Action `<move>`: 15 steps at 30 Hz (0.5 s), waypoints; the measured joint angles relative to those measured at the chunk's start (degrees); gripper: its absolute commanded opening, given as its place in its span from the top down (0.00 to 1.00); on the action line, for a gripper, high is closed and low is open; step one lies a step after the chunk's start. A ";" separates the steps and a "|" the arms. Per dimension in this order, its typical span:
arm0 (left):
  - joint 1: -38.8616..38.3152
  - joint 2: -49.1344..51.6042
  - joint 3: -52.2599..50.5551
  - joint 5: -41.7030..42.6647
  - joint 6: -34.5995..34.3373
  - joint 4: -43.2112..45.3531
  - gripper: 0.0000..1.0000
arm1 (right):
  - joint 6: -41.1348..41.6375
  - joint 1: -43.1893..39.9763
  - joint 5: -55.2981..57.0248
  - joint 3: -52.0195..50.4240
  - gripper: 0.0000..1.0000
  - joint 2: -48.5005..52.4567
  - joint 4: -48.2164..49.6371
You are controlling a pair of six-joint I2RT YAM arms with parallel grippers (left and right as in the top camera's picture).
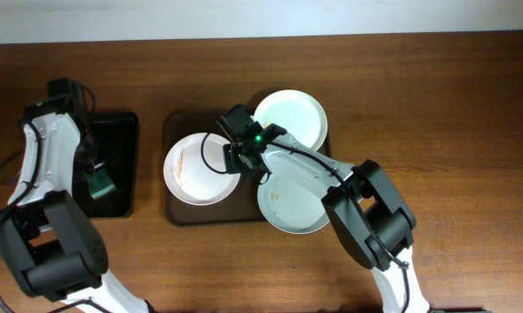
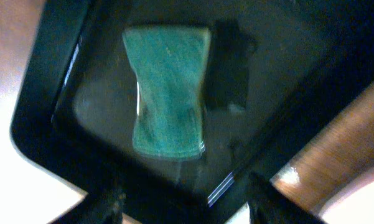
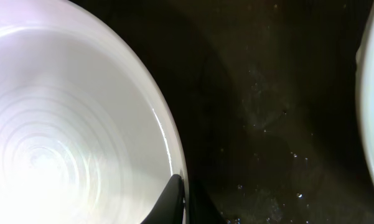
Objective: Clean dirty plates on tray and stack at the side
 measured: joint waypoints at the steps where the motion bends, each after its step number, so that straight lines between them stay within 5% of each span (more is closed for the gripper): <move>1: 0.94 0.13 -2.19 -0.33 -0.28 2.38 0.73 | -0.04 0.00 0.00 0.02 0.95 0.00 0.00; 4: 1.55 0.22 -8.87 -0.94 -0.46 10.75 0.68 | -0.07 0.00 0.00 0.02 0.95 0.00 -0.02; 5: 1.55 0.24 -11.32 -1.33 -0.48 12.50 0.51 | -0.09 0.00 0.00 0.02 0.95 0.00 -0.04; 8: 1.55 0.24 -12.68 -3.04 1.25 16.61 0.37 | -0.07 0.00 0.00 0.02 0.95 0.00 -0.26; 11: 1.55 0.24 -12.70 -3.74 3.10 18.88 0.39 | -0.11 0.00 0.00 0.02 0.95 0.00 -0.26; 15: 1.55 0.24 -13.66 -3.91 3.65 21.35 0.63 | -0.09 0.00 0.00 0.02 0.95 0.00 -0.26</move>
